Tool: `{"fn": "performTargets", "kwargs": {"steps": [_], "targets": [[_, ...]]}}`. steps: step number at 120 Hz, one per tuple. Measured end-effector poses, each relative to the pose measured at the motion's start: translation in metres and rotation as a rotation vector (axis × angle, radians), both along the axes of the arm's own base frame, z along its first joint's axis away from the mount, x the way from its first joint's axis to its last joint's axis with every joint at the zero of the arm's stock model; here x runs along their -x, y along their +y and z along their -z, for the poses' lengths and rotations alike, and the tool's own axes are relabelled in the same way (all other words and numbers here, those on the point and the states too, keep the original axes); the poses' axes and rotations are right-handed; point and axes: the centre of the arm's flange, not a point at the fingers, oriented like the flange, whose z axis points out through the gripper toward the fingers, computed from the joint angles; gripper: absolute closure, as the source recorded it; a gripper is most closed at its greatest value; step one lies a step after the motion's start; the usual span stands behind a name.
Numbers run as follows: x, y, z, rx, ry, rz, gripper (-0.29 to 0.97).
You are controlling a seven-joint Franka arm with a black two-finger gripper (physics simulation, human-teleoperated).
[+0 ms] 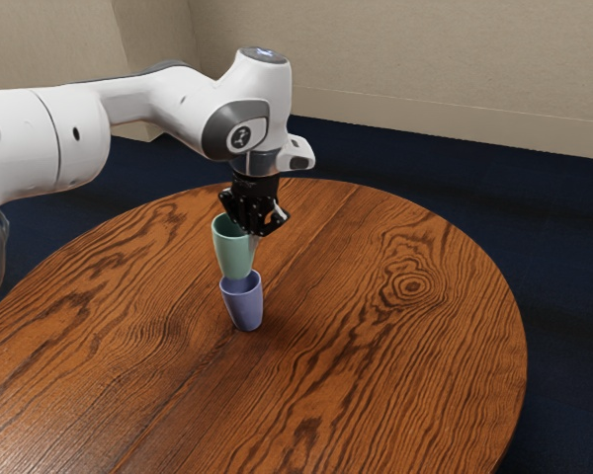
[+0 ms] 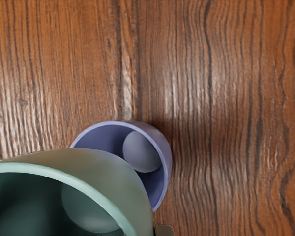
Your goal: Place the left cup onto the right cup
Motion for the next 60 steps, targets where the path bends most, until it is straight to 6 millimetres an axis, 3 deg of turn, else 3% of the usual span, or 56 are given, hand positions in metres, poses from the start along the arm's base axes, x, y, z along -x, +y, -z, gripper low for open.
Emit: {"fn": "performTargets", "kwargs": {"steps": [60], "targets": [[-0.004,-0.001,0.012,0.002,0.012,0.0,0.78]]}}
